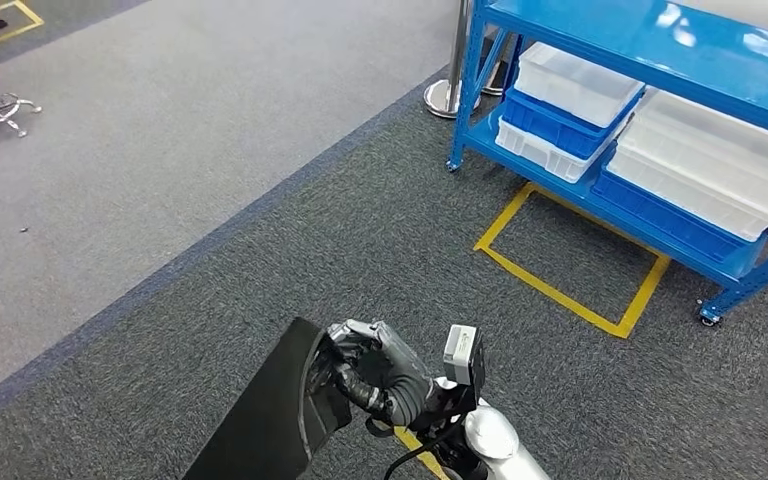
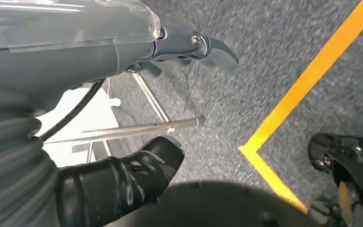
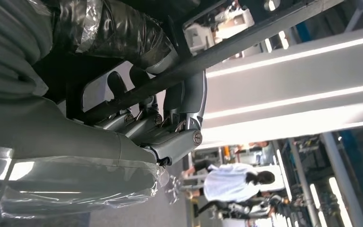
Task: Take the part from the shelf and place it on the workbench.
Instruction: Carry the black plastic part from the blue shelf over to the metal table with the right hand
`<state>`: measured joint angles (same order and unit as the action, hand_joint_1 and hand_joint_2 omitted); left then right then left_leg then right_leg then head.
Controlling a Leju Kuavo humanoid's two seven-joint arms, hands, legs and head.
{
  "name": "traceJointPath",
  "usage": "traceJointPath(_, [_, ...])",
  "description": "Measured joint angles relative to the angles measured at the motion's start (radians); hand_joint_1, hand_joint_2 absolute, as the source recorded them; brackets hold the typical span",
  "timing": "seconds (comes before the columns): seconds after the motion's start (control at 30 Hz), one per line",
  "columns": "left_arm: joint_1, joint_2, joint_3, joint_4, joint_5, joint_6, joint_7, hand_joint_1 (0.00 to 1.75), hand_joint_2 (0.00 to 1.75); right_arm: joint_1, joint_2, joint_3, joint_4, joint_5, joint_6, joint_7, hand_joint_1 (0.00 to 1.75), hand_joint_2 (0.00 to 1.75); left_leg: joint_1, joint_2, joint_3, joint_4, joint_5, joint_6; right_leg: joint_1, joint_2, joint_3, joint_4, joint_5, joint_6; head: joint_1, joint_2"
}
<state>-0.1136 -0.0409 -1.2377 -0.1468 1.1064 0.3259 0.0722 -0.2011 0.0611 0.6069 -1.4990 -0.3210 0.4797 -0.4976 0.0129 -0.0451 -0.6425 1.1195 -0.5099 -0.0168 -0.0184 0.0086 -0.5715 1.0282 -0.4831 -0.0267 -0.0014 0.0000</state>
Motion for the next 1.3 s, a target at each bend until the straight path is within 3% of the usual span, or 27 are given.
traceJointPath(0.07, [-0.002, -0.001, -0.008, 0.0, -0.006, -0.007, 0.0, 0.0, 1.75, 0.015, -0.002, 0.0, -0.008, 0.007, -0.004, -0.001, 1.75, 1.75, 0.002, 0.03, -0.062, 0.126, -0.056, -0.008, 0.002, -0.025, -0.001, 0.0, -0.002, -0.003, -0.001, 0.0])
traceJointPath(0.1, [-0.002, -0.001, -0.012, 0.0, -0.009, -0.009, 0.001, 0.0, 1.75, 0.023, -0.003, 0.0, -0.011, 0.01, -0.006, -0.002, 1.75, 1.75, 0.004, 0.036, -0.081, 0.165, -0.064, -0.01, 0.003, -0.037, -0.001, 0.0, -0.003, -0.004, -0.001, 0.0])
traceJointPath(0.13, [-0.002, -0.001, -0.015, 0.0, -0.012, -0.01, 0.001, 0.0, 1.75, 0.03, -0.004, 0.0, -0.013, 0.014, -0.009, -0.002, 1.75, 1.75, 0.005, 0.04, -0.081, 0.168, -0.054, -0.012, 0.004, -0.049, -0.001, 0.0, -0.004, -0.004, -0.001, 0.0])
traceJointPath(0.17, [-0.002, -0.001, -0.017, 0.0, -0.014, -0.011, 0.003, 0.0, 1.75, 0.035, -0.004, 0.0, -0.017, 0.017, -0.012, -0.002, 1.75, 1.75, 0.006, 0.044, -0.061, 0.131, -0.028, -0.011, 0.004, -0.059, 0.001, 0.001, -0.005, -0.003, -0.001, 0.0])
traceJointPath(0.2, [-0.001, -0.001, -0.02, 0.0, -0.017, -0.012, 0.006, 0.0, 1.75, 0.039, -0.005, 0.0, -0.023, 0.019, -0.015, -0.001, 1.75, 1.75, 0.006, 0.055, -0.023, 0.06, 0.008, -0.008, 0.004, -0.069, 0.003, 0.001, -0.007, -0.002, -0.001, 0.0])
traceJointPath(0.27, [-0.004, -0.002, -0.028, 0.0, -0.023, -0.017, 0.012, 0.0, 1.75, 0.045, -0.005, 0.0, -0.035, 0.025, -0.02, -0.001, 1.75, 1.75, -0.001, 0.087, 0.044, -0.067, 0.049, 0.001, 0.008, -0.085, 0.007, 0.001, -0.01, 0.004, -0.001, 0.0])
traceJointPath(0.33, [-0.006, -0.002, -0.036, 0.0, -0.027, -0.023, 0.016, 0.0, 1.75, 0.052, -0.007, 0.0, -0.046, 0.03, -0.024, -0.001, 1.75, 1.75, -0.009, 0.095, 0.061, -0.106, 0.053, 0.012, 0.012, -0.099, 0.01, 0.0, -0.012, 0.013, -0.001, 0.0])
traceJointPath(0.4, [-0.007, -0.004, -0.041, 0.0, -0.032, -0.027, 0.018, 0.0, 1.75, 0.058, -0.01, 0.0, -0.054, 0.034, -0.03, 0.0, 1.75, 1.75, -0.007, 0.076, 0.06, -0.11, 0.058, 0.023, 0.011, -0.106, 0.013, -0.001, -0.014, 0.024, 0.0, 0.0])
traceJointPath(0.47, [-0.007, -0.005, -0.045, 0.0, -0.037, -0.028, 0.018, 0.0, 1.75, 0.063, -0.015, 0.0, -0.064, 0.036, -0.034, 0.0, 1.75, 1.75, -0.002, 0.058, 0.063, -0.12, 0.066, 0.035, 0.008, -0.072, 0.0, 0.033, -0.041, 0.034, 0.0, 0.0])
traceJointPath(0.53, [-0.01, -0.007, -0.052, 0.0, -0.043, -0.029, 0.018, 0.0, 1.75, 0.07, -0.02, -0.001, -0.073, 0.039, -0.037, 0.001, 1.75, 1.75, -0.001, 0.042, 0.063, -0.124, 0.07, 0.044, 0.006, -0.025, -0.051, 0.143, -0.103, 0.039, 0.001, 0.0])
traceJointPath(0.6, [-0.012, -0.007, -0.06, 0.0, -0.048, -0.031, 0.02, 0.0, 1.75, 0.083, -0.027, -0.002, -0.078, 0.045, -0.044, 0.003, 1.75, 1.75, -0.002, 0.022, 0.06, -0.122, 0.071, 0.047, 0.005, -0.012, -0.109, 0.26, -0.146, 0.039, 0.001, 0.0])
traceJointPath(0.63, [-0.013, -0.007, -0.063, 0.0, -0.051, -0.031, 0.02, 0.0, 1.75, 0.09, -0.031, -0.002, -0.079, 0.048, -0.047, 0.004, 1.75, 1.75, -0.002, 0.009, 0.06, -0.12, 0.071, 0.047, 0.005, -0.01, -0.118, 0.277, -0.14, 0.039, 0.001, 0.0])
traceJointPath(0.67, [-0.013, -0.007, -0.065, 0.0, -0.053, -0.032, 0.021, 0.0, 1.75, 0.094, -0.034, -0.002, -0.081, 0.05, -0.05, 0.005, 1.75, 1.75, -0.002, -0.004, 0.06, -0.118, 0.071, 0.046, 0.004, -0.008, -0.108, 0.253, -0.114, 0.038, 0.001, 0.0])
traceJointPath(0.7, [-0.014, -0.008, -0.066, 0.0, -0.055, -0.033, 0.021, 0.0, 1.75, 0.097, -0.036, -0.003, -0.083, 0.05, -0.051, 0.005, 1.75, 1.75, -0.002, -0.017, 0.059, -0.113, 0.069, 0.044, 0.003, -0.001, -0.082, 0.196, -0.076, 0.037, 0.001, 0.0])
traceJointPath(0.77, [-0.016, -0.009, -0.07, 0.0, -0.056, -0.035, 0.023, 0.0, 1.75, 0.098, -0.04, -0.003, -0.09, 0.051, -0.052, 0.006, 1.75, 1.75, -0.002, -0.039, 0.053, -0.1, 0.065, 0.037, -0.003, 0.043, -0.027, 0.073, -0.024, 0.034, 0.001, 0.0])
traceJointPath(0.83, [-0.018, -0.01, -0.074, 0.0, -0.058, -0.039, 0.026, 0.0, 1.75, 0.101, -0.042, -0.003, -0.096, 0.051, -0.054, 0.006, 1.75, 1.75, -0.002, -0.058, 0.042, -0.092, 0.064, 0.025, -0.003, 0.069, -0.01, 0.026, -0.017, 0.031, 0.001, 0.0])
traceJointPath(0.9, [-0.017, -0.009, -0.08, 0.0, -0.058, -0.04, 0.029, 0.0, 1.75, 0.104, -0.043, -0.003, -0.1, 0.052, -0.055, 0.006, 1.75, 1.75, 0.003, -0.074, 0.036, -0.093, 0.066, 0.011, 0.0, 0.049, -0.007, 0.02, -0.013, 0.021, 0.001, 0.0])
traceJointPath(0.97, [-0.017, -0.009, -0.085, 0.0, -0.061, -0.042, 0.032, 0.0, 1.75, 0.104, -0.043, -0.003, -0.105, 0.053, -0.058, 0.007, 1.75, 1.75, 0.002, -0.045, 0.021, -0.066, 0.049, 0.001, -0.003, 0.026, 0.001, 0.011, -0.008, 0.007, -0.001, 0.0])
traceJointPath(1.03, [-0.022, -0.01, -0.087, 0.0, -0.065, -0.045, 0.036, 0.0, 1.75, 0.107, -0.043, -0.003, -0.111, 0.056, -0.065, 0.007, 1.75, 1.75, 0.0, 0.01, -0.026, 0.033, -0.005, -0.006, -0.002, -0.002, 0.004, 0.006, -0.008, -0.001, -0.004, 0.0])
traceJointPath(1.1, [-0.026, -0.01, -0.089, 0.0, -0.067, -0.047, 0.038, 0.0, 1.75, 0.112, -0.044, -0.003, -0.113, 0.062, -0.072, 0.009, 1.75, 1.75, 0.001, 0.034, -0.085, 0.153, -0.054, -0.012, 0.001, -0.03, 0.004, 0.006, -0.01, -0.004, -0.004, 0.0])
traceJointPath(1.13, [-0.027, -0.01, -0.09, 0.0, -0.067, -0.048, 0.039, 0.0, 1.75, 0.113, -0.044, -0.003, -0.113, 0.065, -0.074, 0.01, 1.75, 1.75, 0.001, 0.038, -0.096, 0.177, -0.055, -0.012, 0.003, -0.044, 0.005, 0.006, -0.012, -0.004, -0.004, 0.0])
traceJointPath(1.17, [-0.027, -0.01, -0.091, 0.0, -0.067, -0.048, 0.039, 0.0, 1.75, 0.114, -0.044, -0.003, -0.113, 0.067, -0.076, 0.011, 1.75, 1.75, 0.001, 0.041, -0.087, 0.162, -0.037, -0.011, 0.003, -0.056, 0.006, 0.006, -0.013, -0.003, -0.004, 0.0])
traceJointPath(1.23, [-0.029, -0.01, -0.093, 0.0, -0.068, -0.048, 0.04, 0.0, 1.75, 0.114, -0.043, -0.003, -0.114, 0.07, -0.083, 0.014, 1.75, 1.75, -0.002, 0.064, -0.017, 0.034, 0.025, -0.003, 0.005, -0.076, 0.012, 0.006, -0.017, -0.001, -0.004, 0.0])
traceJointPath(1.3, [-0.033, -0.01, -0.095, 0.0, -0.07, -0.049, 0.04, 0.0, 1.75, 0.113, -0.043, -0.003, -0.117, 0.072, -0.089, 0.017, 1.75, 1.75, -0.011, 0.096, 0.042, -0.077, 0.06, 0.01, 0.009, -0.093, 0.017, 0.006, -0.022, 0.006, -0.004, 0.0])
